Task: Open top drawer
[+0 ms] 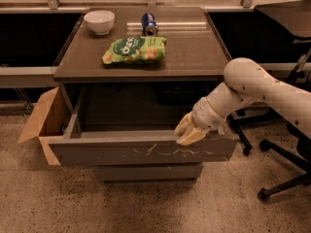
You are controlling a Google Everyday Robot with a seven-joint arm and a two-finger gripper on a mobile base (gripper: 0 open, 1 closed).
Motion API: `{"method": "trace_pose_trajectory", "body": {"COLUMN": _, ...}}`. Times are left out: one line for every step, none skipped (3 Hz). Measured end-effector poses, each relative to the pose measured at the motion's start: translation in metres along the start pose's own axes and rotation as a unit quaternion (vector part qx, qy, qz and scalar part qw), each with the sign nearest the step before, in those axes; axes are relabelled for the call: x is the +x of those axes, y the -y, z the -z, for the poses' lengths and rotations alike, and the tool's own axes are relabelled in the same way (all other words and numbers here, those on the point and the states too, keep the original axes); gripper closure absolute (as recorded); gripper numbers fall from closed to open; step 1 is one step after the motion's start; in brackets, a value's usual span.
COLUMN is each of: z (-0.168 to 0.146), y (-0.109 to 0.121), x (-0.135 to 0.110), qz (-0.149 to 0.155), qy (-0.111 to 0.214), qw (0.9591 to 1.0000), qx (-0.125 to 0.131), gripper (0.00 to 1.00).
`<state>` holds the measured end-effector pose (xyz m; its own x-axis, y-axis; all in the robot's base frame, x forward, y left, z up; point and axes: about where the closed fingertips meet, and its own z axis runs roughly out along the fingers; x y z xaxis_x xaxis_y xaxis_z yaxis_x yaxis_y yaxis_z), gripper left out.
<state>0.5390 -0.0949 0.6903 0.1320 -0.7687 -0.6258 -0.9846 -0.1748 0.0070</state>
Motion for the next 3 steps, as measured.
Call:
{"method": "trace_pose_trajectory", "body": {"z": -0.0001, "y": 0.0, "x": 0.0, "qz": 0.0, "qy": 0.0, "qw": 1.0, "qx": 0.0, "gripper": 0.83}}
{"method": "trace_pose_trajectory", "body": {"z": -0.0001, "y": 0.0, "x": 0.0, "qz": 0.0, "qy": 0.0, "qw": 1.0, "qx": 0.0, "gripper": 0.53}}
{"method": "trace_pose_trajectory", "body": {"z": -0.0001, "y": 0.0, "x": 0.0, "qz": 0.0, "qy": 0.0, "qw": 1.0, "qx": 0.0, "gripper": 0.28}}
